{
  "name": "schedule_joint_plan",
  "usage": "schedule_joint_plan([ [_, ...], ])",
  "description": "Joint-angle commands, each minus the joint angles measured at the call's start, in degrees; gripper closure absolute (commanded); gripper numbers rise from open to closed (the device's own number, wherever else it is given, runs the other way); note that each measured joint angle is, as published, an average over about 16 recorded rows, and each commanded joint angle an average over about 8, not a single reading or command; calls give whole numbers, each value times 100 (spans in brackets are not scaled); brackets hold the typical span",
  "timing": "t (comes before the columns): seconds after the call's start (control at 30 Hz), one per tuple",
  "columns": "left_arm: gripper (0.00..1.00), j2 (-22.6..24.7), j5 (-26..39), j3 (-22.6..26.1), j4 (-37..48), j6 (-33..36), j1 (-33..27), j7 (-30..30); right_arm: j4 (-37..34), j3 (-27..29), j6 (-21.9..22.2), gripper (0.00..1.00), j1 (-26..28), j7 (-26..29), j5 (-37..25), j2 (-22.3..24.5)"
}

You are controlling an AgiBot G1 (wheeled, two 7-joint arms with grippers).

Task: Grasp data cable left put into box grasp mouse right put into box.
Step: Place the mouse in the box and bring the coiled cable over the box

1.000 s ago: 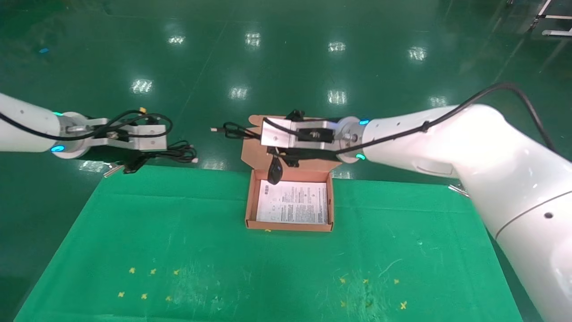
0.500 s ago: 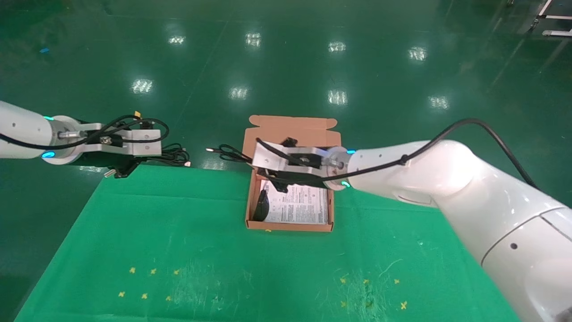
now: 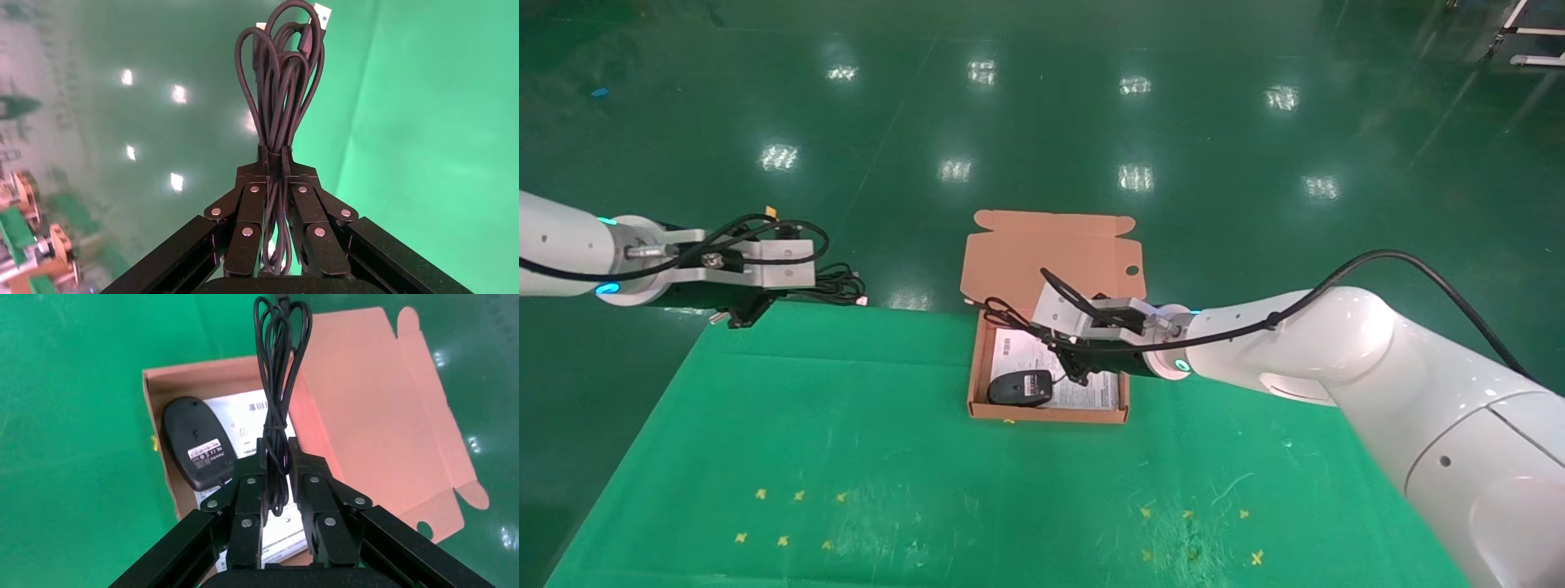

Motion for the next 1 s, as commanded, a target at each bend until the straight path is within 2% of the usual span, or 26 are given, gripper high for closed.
schedule_joint_plan([
  [0.03, 100, 8, -7, -1, -12, -1, 5, -1, 51, -5, -6, 0, -9, 2, 14, 36],
  [0.3, 100, 274, -136, -19, 142, -284, 104, 175, 116, -61, 12, 0, 16, 88, -25, 112],
  [0.67, 100, 911, -355, -43, 868, -875, 201, 692, 180, -84, -11, 0, 133, 124, -79, 358],
  [0.83, 100, 1405, -674, -121, 1510, -1284, 267, 1217, 289, -75, -25, 0, 225, 158, -114, 692],
  [1.0, 100, 2030, -1211, -249, 2384, -1693, 380, 2089, 580, -93, -27, 0, 337, 293, -215, 1257],
])
